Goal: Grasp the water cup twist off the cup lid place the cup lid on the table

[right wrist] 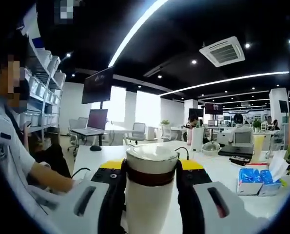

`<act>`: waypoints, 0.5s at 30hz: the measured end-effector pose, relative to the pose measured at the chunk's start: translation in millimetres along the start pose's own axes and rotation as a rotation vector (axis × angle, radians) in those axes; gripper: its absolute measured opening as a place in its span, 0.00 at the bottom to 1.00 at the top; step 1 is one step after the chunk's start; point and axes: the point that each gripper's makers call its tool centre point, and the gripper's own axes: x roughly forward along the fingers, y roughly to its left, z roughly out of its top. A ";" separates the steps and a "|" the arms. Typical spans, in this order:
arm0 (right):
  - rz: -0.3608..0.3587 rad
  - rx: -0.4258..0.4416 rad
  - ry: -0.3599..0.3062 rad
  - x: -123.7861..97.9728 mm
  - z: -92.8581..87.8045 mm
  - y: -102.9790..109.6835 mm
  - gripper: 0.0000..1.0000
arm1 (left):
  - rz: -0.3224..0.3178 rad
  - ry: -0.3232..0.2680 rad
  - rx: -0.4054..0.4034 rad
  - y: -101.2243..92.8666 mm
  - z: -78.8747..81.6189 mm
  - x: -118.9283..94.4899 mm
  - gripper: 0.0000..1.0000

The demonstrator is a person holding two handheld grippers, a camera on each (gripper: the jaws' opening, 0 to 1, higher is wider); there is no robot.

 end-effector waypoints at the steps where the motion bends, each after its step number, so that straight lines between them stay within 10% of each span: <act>1: 0.004 0.000 0.001 0.3 -0.2 1.1 0.43 | 0.000 0.000 0.000 0.0 0.0 0.0 0.51; 15: 0.008 -0.037 0.028 1.3 -4.2 4.7 0.44 | 0.000 0.000 0.001 -0.4 -0.9 -0.6 0.51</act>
